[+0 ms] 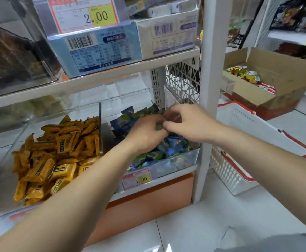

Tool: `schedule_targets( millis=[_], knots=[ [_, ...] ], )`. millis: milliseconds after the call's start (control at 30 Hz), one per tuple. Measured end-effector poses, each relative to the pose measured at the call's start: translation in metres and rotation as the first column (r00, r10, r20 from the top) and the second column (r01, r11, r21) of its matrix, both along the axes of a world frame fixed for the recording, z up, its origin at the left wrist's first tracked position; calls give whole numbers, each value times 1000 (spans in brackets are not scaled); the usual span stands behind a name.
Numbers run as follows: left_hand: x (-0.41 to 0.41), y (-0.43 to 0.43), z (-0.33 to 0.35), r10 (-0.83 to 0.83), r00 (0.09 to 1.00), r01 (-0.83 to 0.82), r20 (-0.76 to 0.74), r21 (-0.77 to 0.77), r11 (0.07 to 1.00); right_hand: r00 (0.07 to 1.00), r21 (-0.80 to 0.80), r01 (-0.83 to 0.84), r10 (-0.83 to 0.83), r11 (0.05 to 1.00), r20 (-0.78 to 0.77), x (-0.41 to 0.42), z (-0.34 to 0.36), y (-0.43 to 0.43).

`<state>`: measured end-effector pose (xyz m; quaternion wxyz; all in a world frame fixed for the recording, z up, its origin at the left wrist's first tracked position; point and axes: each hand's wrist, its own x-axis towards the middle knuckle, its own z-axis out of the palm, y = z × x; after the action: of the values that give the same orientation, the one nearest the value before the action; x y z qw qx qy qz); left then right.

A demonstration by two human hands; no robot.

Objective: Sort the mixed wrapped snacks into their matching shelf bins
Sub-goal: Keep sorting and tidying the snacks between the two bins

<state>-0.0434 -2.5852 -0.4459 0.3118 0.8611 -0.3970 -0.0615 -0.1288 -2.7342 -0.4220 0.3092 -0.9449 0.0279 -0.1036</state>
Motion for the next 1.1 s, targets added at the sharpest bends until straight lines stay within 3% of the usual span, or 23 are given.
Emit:
schedule_targets(
  millis=[167,267,367,500,567,633,733,800,867,933,1100],
  knots=[
    [-3,-18,-14,-219,955,263,-199,232,936,996,-107,54,-47,993,72,-48,-23,-10],
    [1,-22,-19,-225,943,313,-246,417,853,998,-240,-60,64,969,8,-70,-37,-15],
    [12,-17,-14,-250,955,296,-159,562,773,990,-328,-141,138,934,-32,-87,-51,-19],
    [32,8,-8,-390,916,195,88,753,628,975,-347,-210,221,914,-9,-102,-62,-34],
    [35,19,-2,-361,929,174,80,766,618,974,-286,-200,222,937,46,-106,-67,-38],
    [31,23,4,-355,931,188,88,719,669,974,-243,-148,183,959,130,-107,-69,-40],
    [16,7,5,-331,917,192,224,478,857,980,-206,-19,59,978,189,-106,-68,-48],
    [3,-13,1,-230,971,194,72,331,924,981,-171,109,-78,979,178,-105,-68,-57],
    [-5,-33,-10,-168,982,187,-84,353,917,964,-116,244,-227,963,140,-104,-70,-65],
    [-8,-46,-24,-115,984,165,-133,481,861,939,-39,332,-326,943,108,-103,-73,-66],
    [-2,-52,-33,-75,980,169,-183,579,798,947,125,309,-317,943,48,-89,-80,-53]
  ],
)
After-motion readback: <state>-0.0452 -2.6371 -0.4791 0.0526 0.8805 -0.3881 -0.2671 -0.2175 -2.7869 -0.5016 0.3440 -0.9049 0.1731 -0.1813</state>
